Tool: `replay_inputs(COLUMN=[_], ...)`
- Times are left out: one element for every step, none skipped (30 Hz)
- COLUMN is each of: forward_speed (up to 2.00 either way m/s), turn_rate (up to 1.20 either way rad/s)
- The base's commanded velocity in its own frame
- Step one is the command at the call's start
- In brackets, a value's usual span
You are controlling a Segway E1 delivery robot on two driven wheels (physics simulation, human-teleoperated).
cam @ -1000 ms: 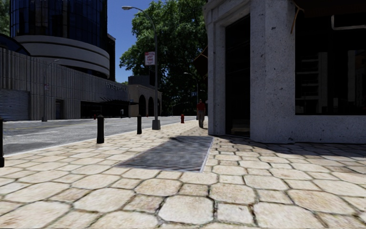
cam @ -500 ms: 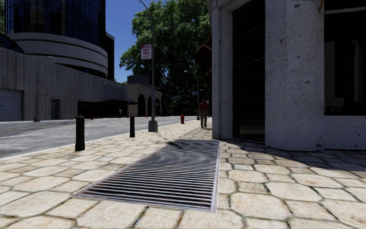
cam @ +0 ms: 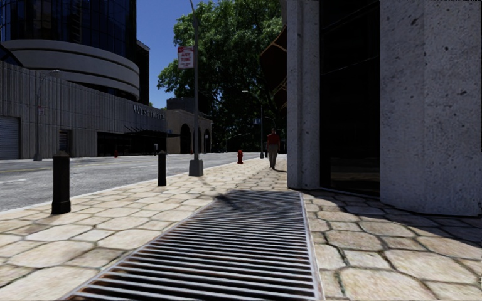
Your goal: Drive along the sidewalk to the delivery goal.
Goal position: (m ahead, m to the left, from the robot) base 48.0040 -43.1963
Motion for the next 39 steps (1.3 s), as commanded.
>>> replay_inputs(forward_speed=[2.0, 2.0, 2.0, 2.0, 2.0, 2.0, 2.0, 2.0, 2.0, 2.0, 2.0, 2.0, 2.0, 2.0, 2.0, 2.0, 2.0, 2.0, 2.0, 2.0, 2.0, 2.0, 2.0, 2.0, 2.0, 2.0, 2.0, 2.0, 2.0, 2.0, 2.0, 2.0, 2.0, 2.0, 2.0, 2.0, 2.0, 2.0, 2.0], turn_rate=[0.0, 0.0, 0.0, 0.0, 0.0, 0.0, 0.0, 0.0, 0.0, 0.0, 0.0, 0.0, 0.0, 0.0, 0.0, 0.0, 0.0, 0.0, 0.0, 0.0, 0.0, 0.0, 0.0, 0.0, 0.0, 0.0, 0.0, 0.0, 0.0, 0.0, 0.0, 0.0, 0.0, 0.0, 0.0, 0.0, 0.0, 0.0, 0.0])
